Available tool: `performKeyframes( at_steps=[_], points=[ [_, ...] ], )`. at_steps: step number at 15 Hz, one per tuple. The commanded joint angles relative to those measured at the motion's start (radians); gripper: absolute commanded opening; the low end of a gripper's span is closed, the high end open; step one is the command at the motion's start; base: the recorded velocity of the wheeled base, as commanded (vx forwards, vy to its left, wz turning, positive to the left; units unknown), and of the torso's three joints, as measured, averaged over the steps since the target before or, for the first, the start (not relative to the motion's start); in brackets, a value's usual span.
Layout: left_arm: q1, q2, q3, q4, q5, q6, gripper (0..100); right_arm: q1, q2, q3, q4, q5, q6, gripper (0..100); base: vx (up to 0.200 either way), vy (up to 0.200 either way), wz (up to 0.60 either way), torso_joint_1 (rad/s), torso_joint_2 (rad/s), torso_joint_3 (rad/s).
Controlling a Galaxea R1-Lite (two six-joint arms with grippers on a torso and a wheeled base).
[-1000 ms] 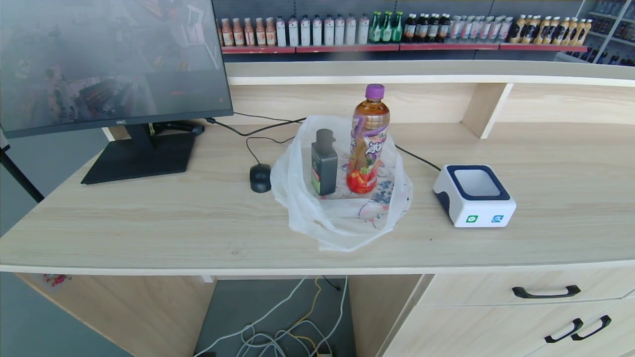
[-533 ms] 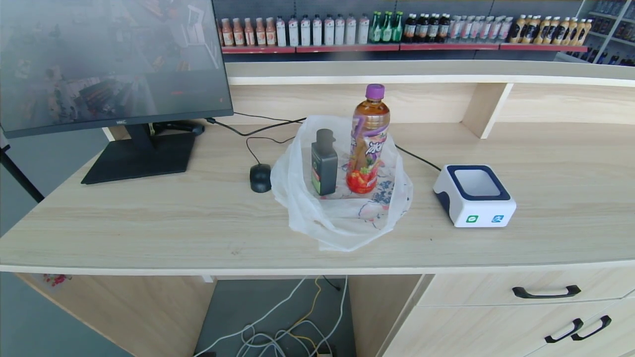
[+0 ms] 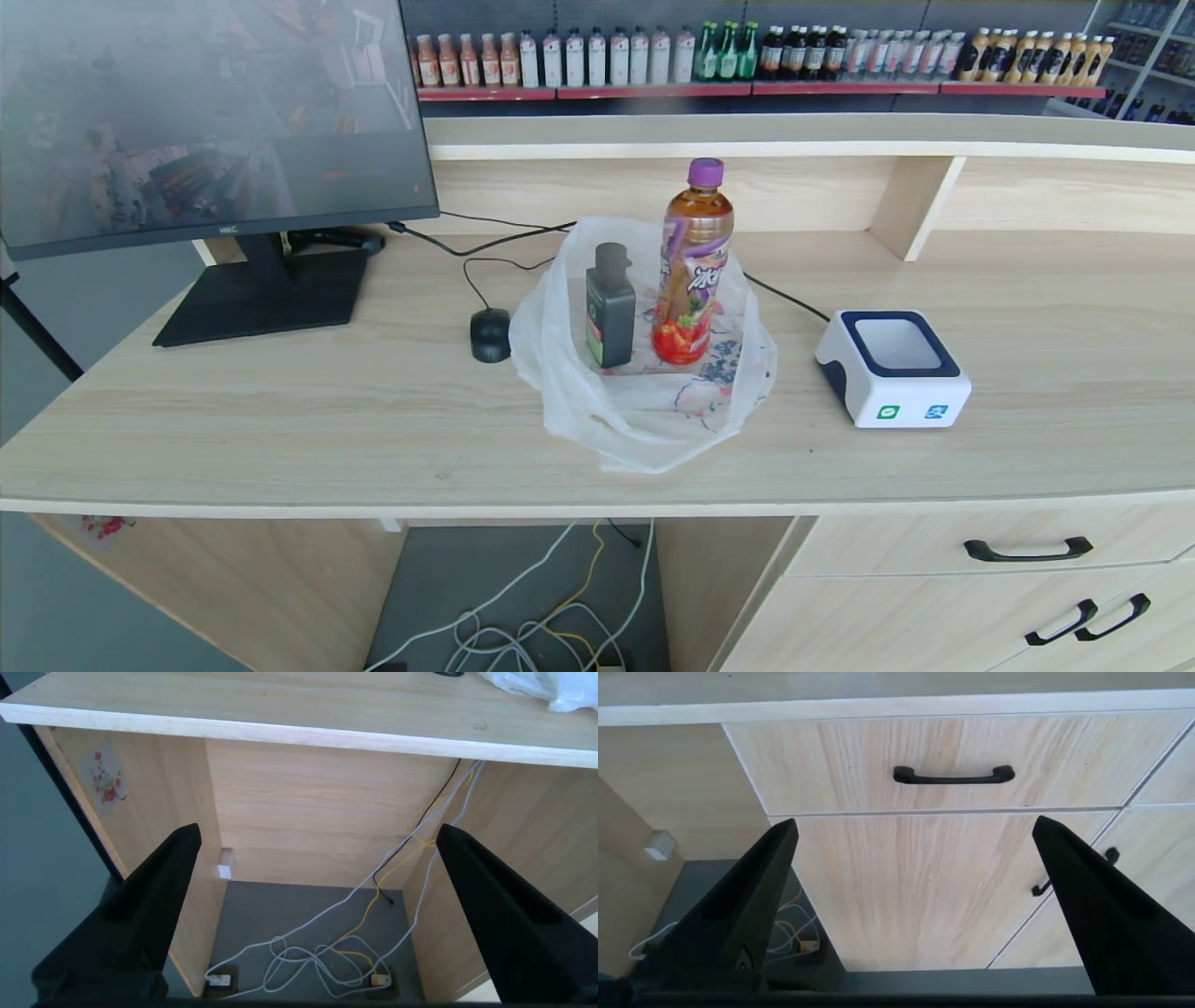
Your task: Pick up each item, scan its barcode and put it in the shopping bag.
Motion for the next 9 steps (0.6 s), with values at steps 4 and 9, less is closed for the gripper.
performKeyframes(
  at_steps=[4, 9],
  points=[
    [0.0, 0.0, 0.0, 0.0, 0.001, -0.003, 100, -0.008, -0.027, 0.0, 0.0, 0.0, 0.0, 100, 0.0, 0.0, 0.0, 0.0, 0.0, 0.0],
    [0.0, 0.0, 0.0, 0.0, 0.001, -0.002, 100, -0.008, -0.027, 0.0, 0.0, 0.0, 0.0, 100, 0.0, -0.2, 0.0, 0.003, 0.0, 0.005]
  ],
)
